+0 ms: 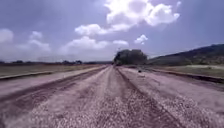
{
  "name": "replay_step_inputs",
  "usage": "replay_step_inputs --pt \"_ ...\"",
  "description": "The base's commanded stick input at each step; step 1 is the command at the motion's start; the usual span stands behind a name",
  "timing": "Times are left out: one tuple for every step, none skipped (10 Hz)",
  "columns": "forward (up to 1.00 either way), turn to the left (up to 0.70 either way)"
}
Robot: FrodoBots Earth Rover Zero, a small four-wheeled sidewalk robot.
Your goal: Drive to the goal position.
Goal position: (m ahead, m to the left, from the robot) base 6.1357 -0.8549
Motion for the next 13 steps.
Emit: replay_step_inputs --pt "1.00 0.00" --pt "1.00 0.00" --pt "1.00 0.00" --pt "1.00 0.00" --pt "1.00 0.00" --pt "1.00 0.00" --pt "1.00 0.00" --pt "1.00 0.00" --pt "1.00 0.00" --pt "1.00 0.00" --pt "1.00 0.00" --pt "1.00 0.00" --pt "1.00 0.00"
